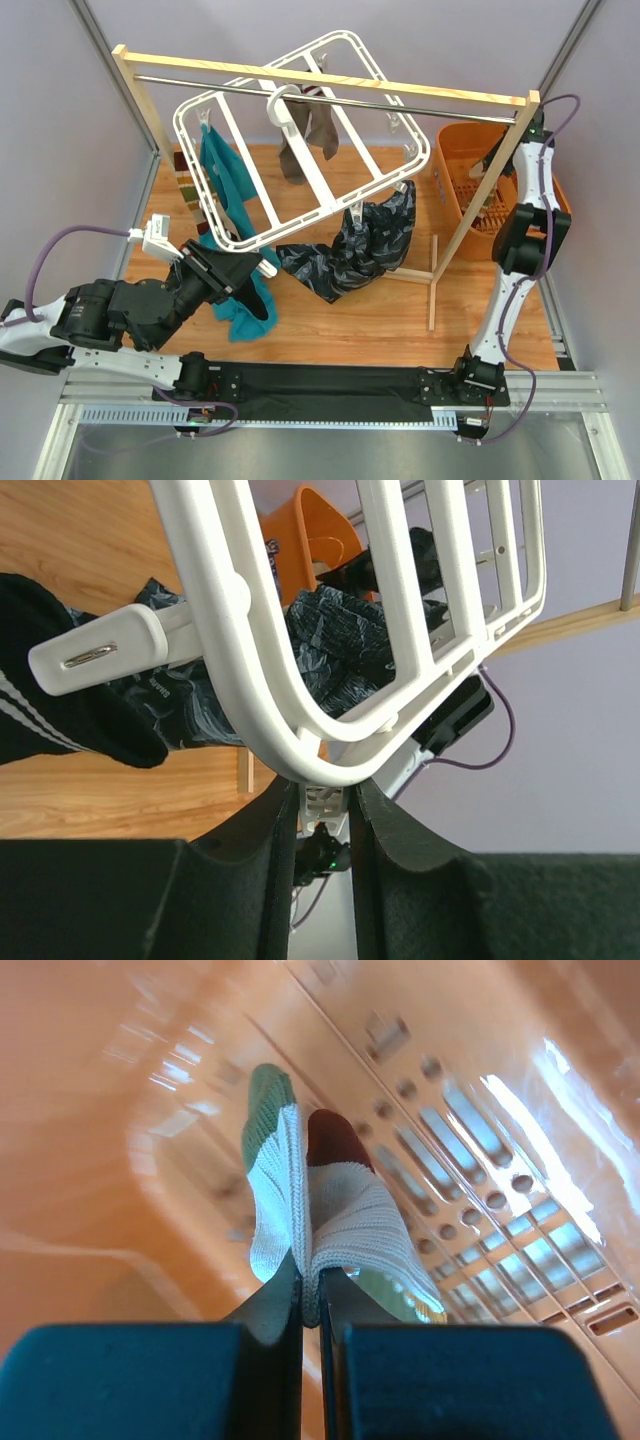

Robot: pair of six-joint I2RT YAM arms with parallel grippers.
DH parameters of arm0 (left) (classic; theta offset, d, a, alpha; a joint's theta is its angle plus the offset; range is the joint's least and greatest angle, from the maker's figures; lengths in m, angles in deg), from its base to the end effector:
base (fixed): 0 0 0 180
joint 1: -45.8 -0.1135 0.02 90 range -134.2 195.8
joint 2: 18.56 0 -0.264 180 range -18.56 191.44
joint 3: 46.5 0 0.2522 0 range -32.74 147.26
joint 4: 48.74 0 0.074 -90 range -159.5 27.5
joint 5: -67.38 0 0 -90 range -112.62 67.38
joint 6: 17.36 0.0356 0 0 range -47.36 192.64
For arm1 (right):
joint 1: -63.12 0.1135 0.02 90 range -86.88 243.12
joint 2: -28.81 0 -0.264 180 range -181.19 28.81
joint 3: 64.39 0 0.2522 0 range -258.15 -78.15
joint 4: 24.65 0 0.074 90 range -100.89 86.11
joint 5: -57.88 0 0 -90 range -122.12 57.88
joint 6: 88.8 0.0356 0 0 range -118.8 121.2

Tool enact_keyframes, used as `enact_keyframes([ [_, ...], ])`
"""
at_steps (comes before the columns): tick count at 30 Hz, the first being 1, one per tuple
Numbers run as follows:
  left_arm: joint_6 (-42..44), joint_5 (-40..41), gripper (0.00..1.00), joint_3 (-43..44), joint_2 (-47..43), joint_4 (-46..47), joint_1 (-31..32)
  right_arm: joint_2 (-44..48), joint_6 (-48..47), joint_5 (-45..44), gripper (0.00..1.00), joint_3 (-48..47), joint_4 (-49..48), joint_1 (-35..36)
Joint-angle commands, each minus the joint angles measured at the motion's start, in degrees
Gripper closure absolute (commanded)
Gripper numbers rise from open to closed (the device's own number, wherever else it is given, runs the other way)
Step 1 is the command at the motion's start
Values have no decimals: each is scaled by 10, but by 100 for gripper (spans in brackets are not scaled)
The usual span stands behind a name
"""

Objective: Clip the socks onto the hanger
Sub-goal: Pick up the sock.

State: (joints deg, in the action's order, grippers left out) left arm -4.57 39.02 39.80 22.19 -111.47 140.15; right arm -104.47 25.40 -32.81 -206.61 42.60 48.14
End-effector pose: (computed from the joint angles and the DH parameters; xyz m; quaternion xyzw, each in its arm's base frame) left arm 0.0249 -0.0856 0.4390 -0.1977 0.7287 -0.4780 0.4487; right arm 0.4903 -0.1316 0.2516 0.3241 0.9058 0.0162 0.2726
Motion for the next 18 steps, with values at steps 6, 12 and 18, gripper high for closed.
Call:
enact_keyframes([
  [6, -18, -20, 100, 2, 6, -44, 0, 71, 101, 139, 100, -26, -99, -43],
  [12, -25, -20, 100, 5, 6, -49, 0, 48, 141, 200, 89, -4, -146, -46],
  [18, -30, -23, 100, 1, 5, -53, 0, 14, 130, 206, 32, -24, -178, -49],
])
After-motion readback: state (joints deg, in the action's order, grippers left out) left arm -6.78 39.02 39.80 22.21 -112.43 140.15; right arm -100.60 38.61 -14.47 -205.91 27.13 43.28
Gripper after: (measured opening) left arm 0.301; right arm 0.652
